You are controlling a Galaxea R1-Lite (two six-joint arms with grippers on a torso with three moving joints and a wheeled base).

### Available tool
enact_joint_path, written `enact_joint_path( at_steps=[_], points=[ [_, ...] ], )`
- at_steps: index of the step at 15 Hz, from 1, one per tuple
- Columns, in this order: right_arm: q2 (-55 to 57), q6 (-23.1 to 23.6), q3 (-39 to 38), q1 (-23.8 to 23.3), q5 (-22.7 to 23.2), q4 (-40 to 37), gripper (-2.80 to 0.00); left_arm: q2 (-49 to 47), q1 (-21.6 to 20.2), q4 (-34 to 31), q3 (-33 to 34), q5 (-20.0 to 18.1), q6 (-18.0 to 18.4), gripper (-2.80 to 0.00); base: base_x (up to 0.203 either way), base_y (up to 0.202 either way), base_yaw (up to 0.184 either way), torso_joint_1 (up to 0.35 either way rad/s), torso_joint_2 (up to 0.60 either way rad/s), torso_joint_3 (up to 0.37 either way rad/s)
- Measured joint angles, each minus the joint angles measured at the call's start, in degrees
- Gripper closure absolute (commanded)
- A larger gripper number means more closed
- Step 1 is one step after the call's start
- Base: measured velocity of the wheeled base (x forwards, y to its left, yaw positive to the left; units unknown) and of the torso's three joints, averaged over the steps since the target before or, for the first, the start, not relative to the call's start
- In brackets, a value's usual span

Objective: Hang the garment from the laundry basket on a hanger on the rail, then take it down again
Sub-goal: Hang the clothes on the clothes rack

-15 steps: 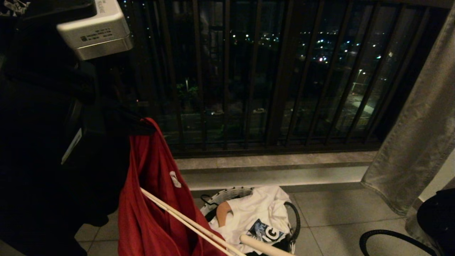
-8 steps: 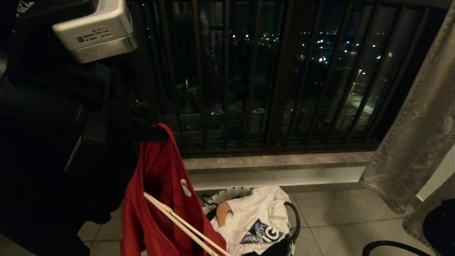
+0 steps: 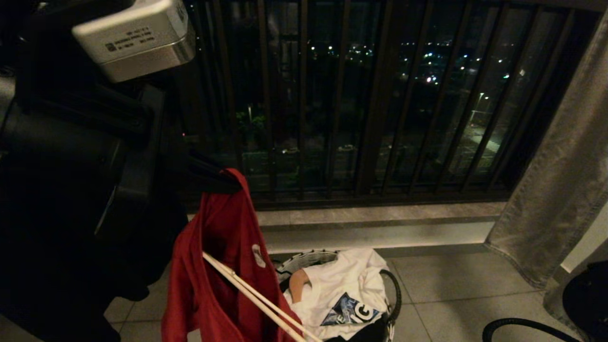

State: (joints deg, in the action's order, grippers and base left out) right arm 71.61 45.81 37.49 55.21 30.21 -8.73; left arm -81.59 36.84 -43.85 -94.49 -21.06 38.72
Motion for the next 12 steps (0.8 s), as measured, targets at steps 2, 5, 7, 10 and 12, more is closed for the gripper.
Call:
enact_joint_path(
  at_steps=[2, 5, 7, 10, 12],
  points=[
    [0.53, -0.01, 0.62, -0.6, -0.14, 0.13, 0.0, 0.17, 0.14, -0.06, 0.2, -0.98, 0.03, 0.0, 0.0, 0.0, 0.0, 0.0, 0.0, 0.0],
    [2.03, 0.27, 1.84, -3.46, 0.03, 2.13, 0.0, -0.13, -0.34, 0.11, -0.25, -1.02, -0.25, 0.0, 0.0, 0.0, 0.0, 0.0, 0.0, 0.0],
    [2.91, 0.72, 2.35, -5.24, 0.09, 2.41, 0.0, -0.71, -1.1, 0.68, -1.69, -1.33, -0.31, 0.0, 0.0, 0.0, 0.0, 0.0, 0.0, 0.0],
    [4.6, 2.2, 4.79, -7.38, 0.18, 2.04, 0.0, -2.88, -2.82, 0.83, -6.26, -3.43, -0.34, 0.0, 0.0, 0.0, 0.0, 0.0, 0.0, 0.0],
    [5.66, 2.28, 6.01, -8.3, 1.2, 2.12, 0.0, -4.7, -3.22, 0.71, -9.48, -3.77, -0.32, 0.0, 0.0, 0.0, 0.0, 0.0, 0.0, 0.0]
  ],
)
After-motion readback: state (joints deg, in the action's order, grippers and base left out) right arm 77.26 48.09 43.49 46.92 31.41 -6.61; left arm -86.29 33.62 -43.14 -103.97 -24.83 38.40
